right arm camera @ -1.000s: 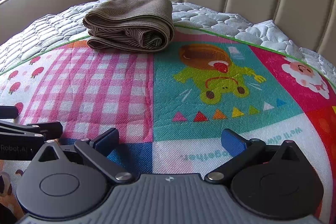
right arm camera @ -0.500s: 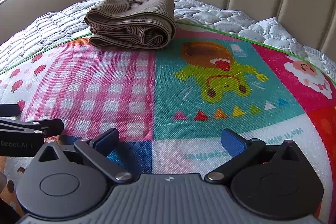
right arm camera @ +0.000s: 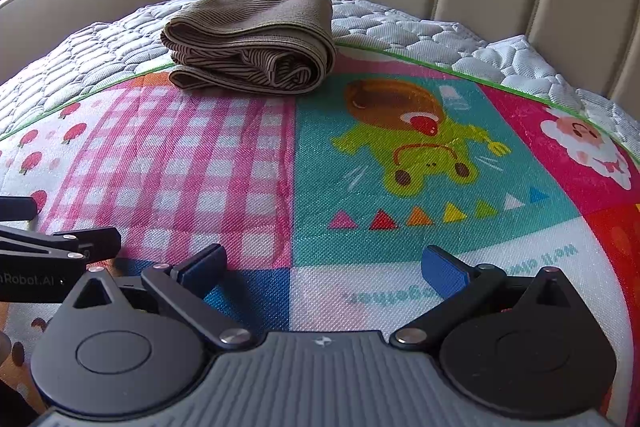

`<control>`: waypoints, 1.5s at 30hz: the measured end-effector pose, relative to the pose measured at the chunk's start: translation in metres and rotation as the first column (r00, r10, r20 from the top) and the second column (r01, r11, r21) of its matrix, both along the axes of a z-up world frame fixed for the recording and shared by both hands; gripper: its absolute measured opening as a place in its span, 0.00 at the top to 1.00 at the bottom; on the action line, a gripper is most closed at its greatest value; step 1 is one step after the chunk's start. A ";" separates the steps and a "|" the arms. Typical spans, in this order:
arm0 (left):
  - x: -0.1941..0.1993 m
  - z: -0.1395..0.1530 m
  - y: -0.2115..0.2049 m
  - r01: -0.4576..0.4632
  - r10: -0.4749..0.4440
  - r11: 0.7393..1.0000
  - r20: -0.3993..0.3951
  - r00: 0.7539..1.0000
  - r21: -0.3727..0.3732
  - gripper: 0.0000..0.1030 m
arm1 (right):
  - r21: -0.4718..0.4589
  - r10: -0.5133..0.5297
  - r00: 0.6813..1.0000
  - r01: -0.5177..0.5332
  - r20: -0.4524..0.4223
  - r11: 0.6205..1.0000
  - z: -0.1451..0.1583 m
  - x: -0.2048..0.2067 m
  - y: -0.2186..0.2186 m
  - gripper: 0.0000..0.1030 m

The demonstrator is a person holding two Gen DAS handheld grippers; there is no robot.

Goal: Fold clothes

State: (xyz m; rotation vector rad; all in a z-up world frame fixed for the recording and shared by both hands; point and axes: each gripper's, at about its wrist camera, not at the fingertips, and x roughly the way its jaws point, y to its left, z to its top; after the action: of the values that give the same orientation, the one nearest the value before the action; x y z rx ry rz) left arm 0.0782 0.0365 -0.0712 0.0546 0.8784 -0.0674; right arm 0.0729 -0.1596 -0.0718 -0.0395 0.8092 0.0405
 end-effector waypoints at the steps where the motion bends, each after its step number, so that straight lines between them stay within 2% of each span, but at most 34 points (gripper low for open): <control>1: 0.000 0.000 0.000 0.000 0.000 1.000 0.000 1.000 0.002 0.00 | 0.000 0.000 1.000 0.000 0.000 1.000 0.000 0.000 0.000 0.00; 45: -0.002 0.000 -0.001 0.003 -0.003 1.000 -0.001 1.000 0.010 0.00 | -0.003 0.000 1.000 0.000 0.004 1.000 0.000 0.000 0.000 0.00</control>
State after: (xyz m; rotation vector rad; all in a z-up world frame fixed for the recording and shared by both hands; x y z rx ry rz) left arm 0.0763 0.0359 -0.0708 0.0649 0.8796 -0.0663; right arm 0.0728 -0.1593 -0.0720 -0.0422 0.8053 0.0398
